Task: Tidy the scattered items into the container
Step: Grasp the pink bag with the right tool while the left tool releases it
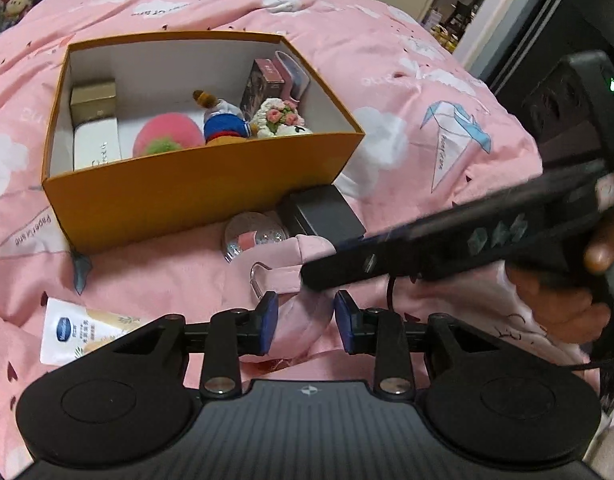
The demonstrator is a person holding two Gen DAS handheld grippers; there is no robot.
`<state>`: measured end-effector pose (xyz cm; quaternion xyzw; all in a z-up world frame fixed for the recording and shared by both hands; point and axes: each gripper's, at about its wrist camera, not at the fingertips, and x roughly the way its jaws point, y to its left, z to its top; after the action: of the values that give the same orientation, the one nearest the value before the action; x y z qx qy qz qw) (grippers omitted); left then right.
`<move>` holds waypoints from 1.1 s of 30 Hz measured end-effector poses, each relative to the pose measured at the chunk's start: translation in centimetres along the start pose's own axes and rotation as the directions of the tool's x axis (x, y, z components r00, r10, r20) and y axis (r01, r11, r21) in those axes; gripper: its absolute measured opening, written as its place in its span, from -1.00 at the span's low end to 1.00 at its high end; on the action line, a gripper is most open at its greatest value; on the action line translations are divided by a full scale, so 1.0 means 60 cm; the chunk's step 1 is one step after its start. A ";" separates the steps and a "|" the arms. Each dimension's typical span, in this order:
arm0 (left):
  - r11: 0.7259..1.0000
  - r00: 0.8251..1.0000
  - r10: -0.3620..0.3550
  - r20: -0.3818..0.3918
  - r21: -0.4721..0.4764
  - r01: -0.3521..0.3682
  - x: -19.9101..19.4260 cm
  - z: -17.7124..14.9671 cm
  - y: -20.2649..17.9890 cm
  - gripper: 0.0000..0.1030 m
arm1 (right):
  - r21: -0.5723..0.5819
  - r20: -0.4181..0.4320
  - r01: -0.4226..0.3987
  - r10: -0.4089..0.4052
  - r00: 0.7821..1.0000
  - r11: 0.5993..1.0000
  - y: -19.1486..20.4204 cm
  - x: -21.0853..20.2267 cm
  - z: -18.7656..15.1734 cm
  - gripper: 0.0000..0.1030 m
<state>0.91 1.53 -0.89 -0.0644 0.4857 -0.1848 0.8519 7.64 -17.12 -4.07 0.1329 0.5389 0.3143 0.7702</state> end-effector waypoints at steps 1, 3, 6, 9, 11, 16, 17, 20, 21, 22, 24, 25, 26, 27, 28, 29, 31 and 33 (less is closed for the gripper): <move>1.000 1.000 0.008 -0.003 0.006 -0.008 0.000 -0.002 -0.001 -0.32 | 0.005 -0.003 0.000 0.000 1.000 1.000 -0.001 0.004 -0.002 -0.03; 1.000 1.000 0.022 -0.005 0.021 -0.022 0.000 -0.006 -0.004 -0.32 | 0.017 -0.012 -0.009 0.009 1.000 1.000 -0.002 0.011 -0.003 -0.03; 0.999 0.999 0.032 -0.008 0.022 -0.032 -0.004 -0.009 0.001 -0.32 | 0.011 -0.010 -0.024 0.024 1.000 1.000 0.001 0.016 -0.003 -0.32; 0.999 0.999 0.044 -0.008 0.011 -0.043 -0.013 -0.011 0.011 -0.32 | -0.007 0.006 -0.021 0.021 1.000 1.000 0.005 0.009 -0.001 -0.43; 0.999 0.999 0.053 -0.005 0.003 -0.053 -0.018 -0.012 0.018 -0.32 | -0.005 0.014 -0.017 0.017 1.000 1.000 0.001 0.003 0.002 -0.46; 0.998 0.998 0.060 0.011 -0.007 -0.060 -0.025 -0.006 0.025 -0.32 | -0.007 0.052 -0.010 0.010 0.999 1.000 -0.006 -0.030 0.008 -0.55; 0.998 0.998 0.060 0.017 -0.001 -0.060 -0.025 -0.002 0.024 -0.32 | -0.009 0.063 -0.003 0.003 0.998 1.000 -0.006 -0.040 0.009 -0.58; 0.998 0.998 0.058 0.034 0.014 -0.058 -0.022 0.013 0.019 -0.31 | -0.006 0.094 0.025 -0.025 0.995 1.000 -0.012 -0.072 0.014 -0.76; 0.998 0.998 0.058 0.038 0.018 -0.059 -0.019 0.019 0.017 -0.31 | -0.003 0.106 0.039 -0.038 0.994 0.999 -0.015 -0.083 0.015 -0.88; 0.998 0.997 0.059 0.042 0.022 -0.060 -0.016 0.025 0.014 -0.31 | 0.004 0.120 0.054 -0.054 0.991 0.999 -0.019 -0.095 0.017 -0.95; 0.998 0.997 0.064 0.051 0.024 -0.065 -0.008 0.036 0.010 -0.32 | 0.017 0.151 0.074 -0.075 0.986 0.997 -0.028 -0.120 0.020 -0.98; 0.998 0.997 0.063 0.053 0.024 -0.065 -0.003 0.043 0.007 -0.31 | 0.026 0.168 0.087 -0.090 0.982 0.996 -0.035 -0.133 0.021 -0.98; 0.998 0.997 0.060 0.052 0.021 -0.061 0.002 0.048 0.005 -0.31 | 0.033 0.181 0.102 -0.106 0.978 0.994 -0.040 -0.142 0.021 -0.98; 0.998 0.997 0.053 0.049 0.018 -0.054 0.008 0.053 0.003 -0.31 | 0.044 0.190 0.121 -0.127 0.974 0.992 -0.048 -0.149 0.021 -0.98; 0.999 0.998 0.043 0.046 0.016 -0.043 0.013 0.055 0.002 -0.31 | 0.059 0.192 0.138 -0.147 0.970 0.989 -0.057 -0.152 0.021 -0.97; 0.999 0.999 0.029 0.036 0.014 -0.030 0.021 0.058 0.000 -0.31 | 0.073 0.191 0.150 -0.161 0.968 0.986 -0.064 -0.153 0.020 -0.90; 1.000 1.000 0.016 0.019 0.021 -0.017 0.033 0.061 -0.005 -0.32 | 0.091 0.175 0.162 -0.175 0.969 0.983 -0.074 -0.149 0.016 -0.84; 1.000 1.000 -0.003 0.000 0.031 0.003 0.043 0.060 -0.010 -0.32 | 0.099 0.150 0.141 -0.155 0.977 0.985 -0.077 -0.140 0.009 -0.60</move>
<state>5.03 -0.24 -0.93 -0.0519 0.4827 -0.1935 0.8526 7.83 -25.87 -0.11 0.1506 0.4984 0.2206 0.8248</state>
